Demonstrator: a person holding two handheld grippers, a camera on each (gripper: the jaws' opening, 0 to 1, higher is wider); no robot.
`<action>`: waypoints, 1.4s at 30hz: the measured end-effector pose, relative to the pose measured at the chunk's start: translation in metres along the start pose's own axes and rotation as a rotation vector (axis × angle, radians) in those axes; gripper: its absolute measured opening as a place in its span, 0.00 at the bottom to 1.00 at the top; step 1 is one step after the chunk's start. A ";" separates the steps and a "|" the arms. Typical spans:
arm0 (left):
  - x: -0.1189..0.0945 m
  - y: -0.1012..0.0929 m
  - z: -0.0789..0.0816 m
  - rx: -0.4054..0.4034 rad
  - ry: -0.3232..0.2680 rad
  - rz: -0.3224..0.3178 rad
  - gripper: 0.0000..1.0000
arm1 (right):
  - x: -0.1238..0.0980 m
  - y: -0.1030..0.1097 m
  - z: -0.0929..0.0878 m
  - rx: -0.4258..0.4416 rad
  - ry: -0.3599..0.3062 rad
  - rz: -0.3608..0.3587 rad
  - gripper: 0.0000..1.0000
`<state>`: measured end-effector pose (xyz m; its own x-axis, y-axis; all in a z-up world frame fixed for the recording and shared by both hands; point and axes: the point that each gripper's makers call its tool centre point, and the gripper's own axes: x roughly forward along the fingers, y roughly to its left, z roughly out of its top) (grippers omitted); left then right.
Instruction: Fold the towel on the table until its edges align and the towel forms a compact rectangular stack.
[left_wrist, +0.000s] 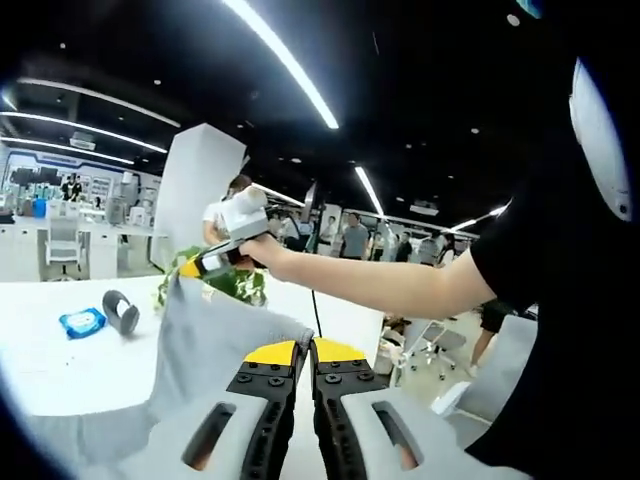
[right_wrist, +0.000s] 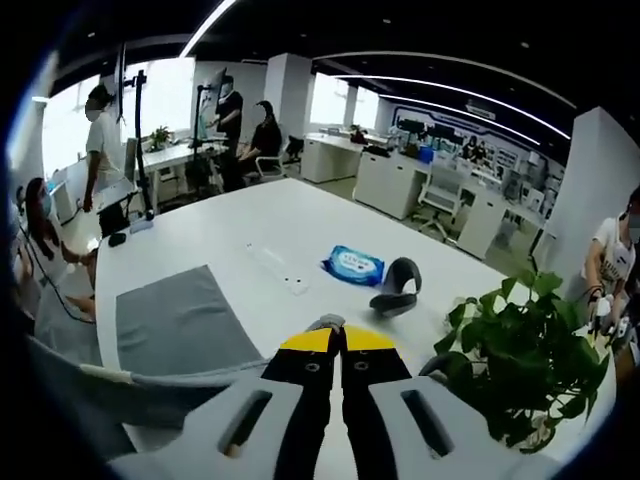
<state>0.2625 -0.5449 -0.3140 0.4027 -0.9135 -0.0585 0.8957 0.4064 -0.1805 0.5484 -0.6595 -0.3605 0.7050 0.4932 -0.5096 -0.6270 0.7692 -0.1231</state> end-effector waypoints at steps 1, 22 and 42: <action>-0.003 0.002 0.000 0.001 0.000 0.009 0.04 | 0.002 0.001 0.001 0.005 0.000 0.005 0.00; -0.073 0.042 -0.016 -0.056 -0.020 0.203 0.02 | 0.042 0.069 0.034 0.188 -0.083 0.161 0.00; -0.131 0.069 -0.035 -0.093 0.007 0.338 0.02 | 0.060 0.108 0.051 0.385 -0.090 0.251 0.00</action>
<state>0.2649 -0.3977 -0.3535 0.6720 -0.7278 -0.1372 0.6907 0.6827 -0.2385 0.5398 -0.5267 -0.3611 0.5840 0.7036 -0.4048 -0.6254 0.7079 0.3282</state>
